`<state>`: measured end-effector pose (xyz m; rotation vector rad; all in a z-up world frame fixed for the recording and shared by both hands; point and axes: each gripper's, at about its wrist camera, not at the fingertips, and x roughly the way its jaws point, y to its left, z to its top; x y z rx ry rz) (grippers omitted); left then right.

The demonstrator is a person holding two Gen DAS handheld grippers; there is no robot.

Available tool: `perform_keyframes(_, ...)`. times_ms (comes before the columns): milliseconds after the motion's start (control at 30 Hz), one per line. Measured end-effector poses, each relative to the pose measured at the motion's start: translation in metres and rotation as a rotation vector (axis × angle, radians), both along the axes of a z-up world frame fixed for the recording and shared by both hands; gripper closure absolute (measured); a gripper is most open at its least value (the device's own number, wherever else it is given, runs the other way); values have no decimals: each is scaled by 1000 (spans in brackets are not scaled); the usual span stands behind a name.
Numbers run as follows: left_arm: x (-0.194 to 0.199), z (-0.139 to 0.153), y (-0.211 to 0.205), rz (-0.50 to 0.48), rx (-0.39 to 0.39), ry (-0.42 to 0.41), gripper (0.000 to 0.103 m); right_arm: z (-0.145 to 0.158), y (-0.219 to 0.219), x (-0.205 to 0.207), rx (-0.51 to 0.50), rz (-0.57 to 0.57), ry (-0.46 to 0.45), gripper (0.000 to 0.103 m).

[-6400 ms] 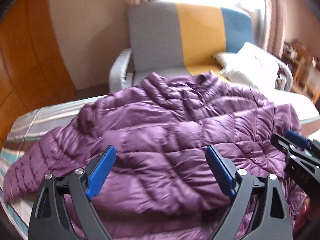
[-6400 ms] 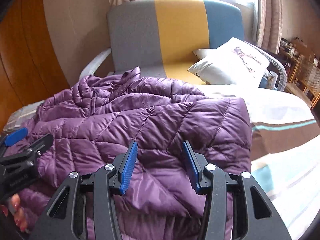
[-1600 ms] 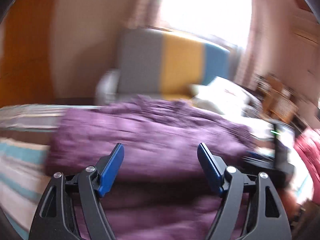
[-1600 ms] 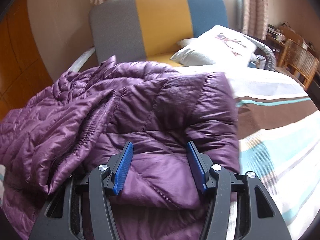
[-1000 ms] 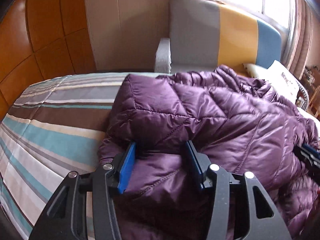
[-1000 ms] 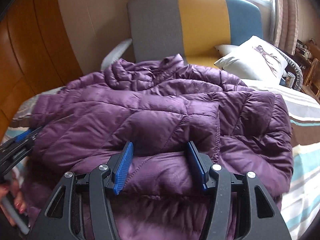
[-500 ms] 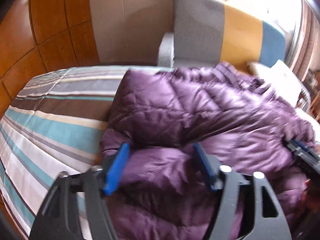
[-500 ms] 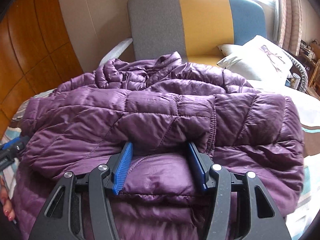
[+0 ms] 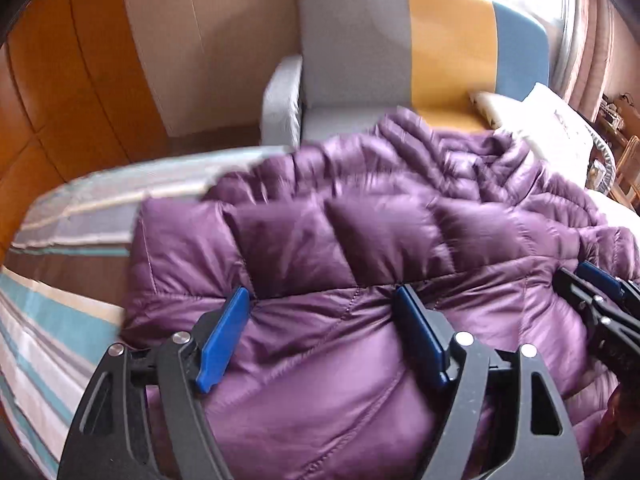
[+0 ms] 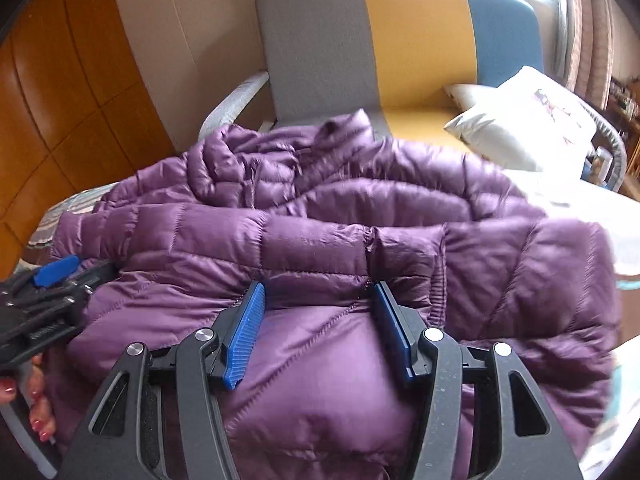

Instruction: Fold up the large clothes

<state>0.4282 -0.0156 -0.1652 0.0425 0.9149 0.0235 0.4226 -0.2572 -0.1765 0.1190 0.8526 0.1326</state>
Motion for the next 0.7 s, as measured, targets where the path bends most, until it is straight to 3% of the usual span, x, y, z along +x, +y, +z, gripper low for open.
perform_keyframes(100, -5, 3, 5, -11, -35, 17, 28, 4, 1, -1, -10, 25, 13, 48)
perform_keyframes(200, 0, 26, 13, -24, -131, 13, 28, 28, -18, 10, 111, 32, 2, 47)
perform_keyframes(233, 7, 41, 16, -11, -144, -25, 27, 36, -25, 16, 130, 20, -15, 40)
perform_keyframes(300, 23, 58, 16, 12, -129, -69, 14, 49, -37, 37, 124, -23, -37, 34)
perform_keyframes(367, 49, 65, 11, 10, -93, -104, 13, 51, -44, 58, 101, -42, -32, 34)
perform_keyframes(533, 106, 45, -15, -80, -5, -30, 13, 37, -47, 107, 68, -58, 35, 34)
perform_keyframes(633, 134, 32, -33, -101, 64, 0, 22, 32, -40, 125, 17, -41, 42, 36)
perform_keyframes(700, 149, 20, -43, -113, 126, 29, 33, 24, -34, 138, -14, -32, 73, 49)
